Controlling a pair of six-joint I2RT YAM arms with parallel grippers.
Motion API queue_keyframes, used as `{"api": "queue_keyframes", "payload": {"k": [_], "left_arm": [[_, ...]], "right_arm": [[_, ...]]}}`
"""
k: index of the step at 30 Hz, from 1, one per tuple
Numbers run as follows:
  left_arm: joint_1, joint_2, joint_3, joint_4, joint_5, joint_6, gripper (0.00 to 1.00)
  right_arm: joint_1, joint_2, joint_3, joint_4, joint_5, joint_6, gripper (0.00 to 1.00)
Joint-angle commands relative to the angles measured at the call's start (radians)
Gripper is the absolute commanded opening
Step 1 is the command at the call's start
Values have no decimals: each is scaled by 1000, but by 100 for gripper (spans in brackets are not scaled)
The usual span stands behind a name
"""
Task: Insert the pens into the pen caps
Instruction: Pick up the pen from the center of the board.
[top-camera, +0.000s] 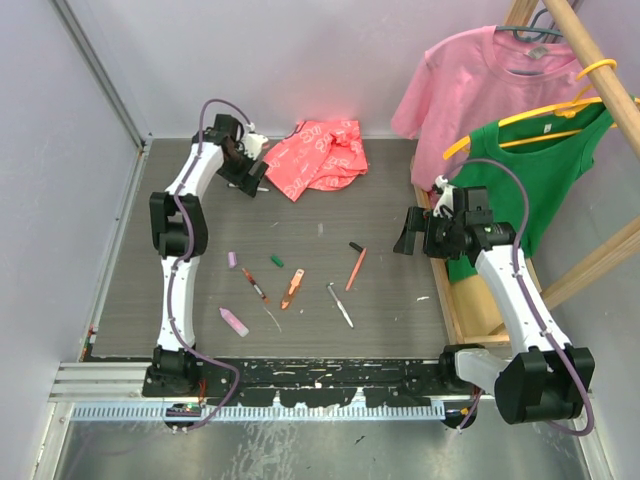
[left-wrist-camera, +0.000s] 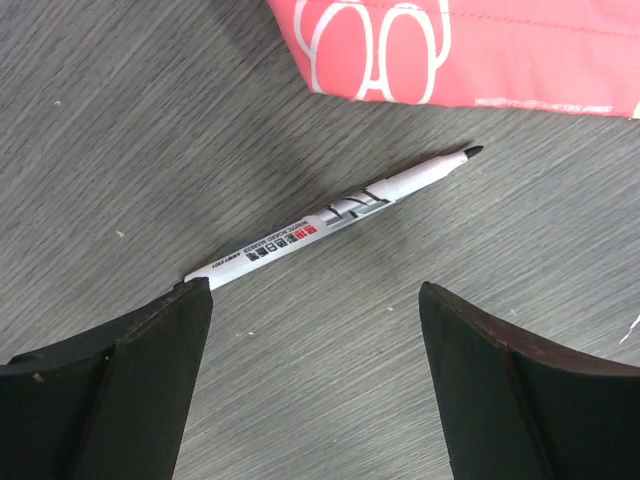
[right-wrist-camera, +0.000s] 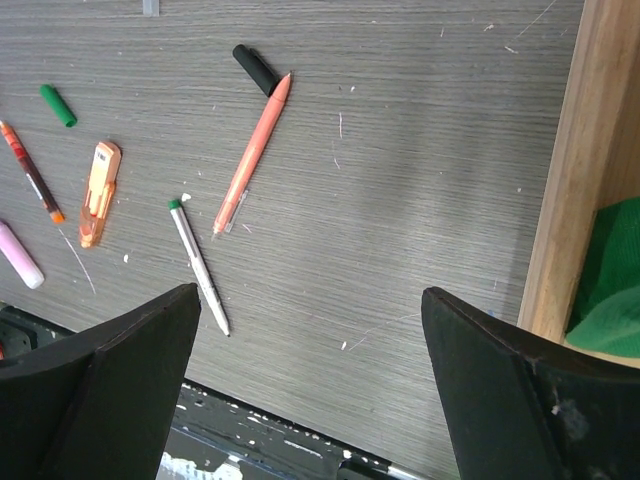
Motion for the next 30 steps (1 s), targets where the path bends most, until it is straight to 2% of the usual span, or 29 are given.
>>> {"api": "queue_keyframes", "payload": {"k": [1, 3, 6, 11, 15, 21, 30], "left_arm": [[18, -3, 49, 19, 1, 14, 87], [23, 5, 58, 20, 21, 23, 91], [30, 23, 82, 7, 46, 38, 91], [44, 75, 159, -69, 136, 64, 81], [57, 100, 189, -96, 174, 72, 78], [73, 108, 205, -117, 183, 88, 82], [81, 92, 168, -148, 234, 111, 63]], "right_arm": [[-3, 15, 23, 7, -28, -18, 97], [-2, 22, 25, 7, -31, -18, 97], [-1, 33, 29, 6, -30, -19, 97], [5, 62, 33, 9, -23, -20, 97], [14, 88, 42, 15, -22, -20, 97], [33, 118, 53, 24, -14, -16, 96], [58, 123, 59, 30, 14, -3, 96]]}}
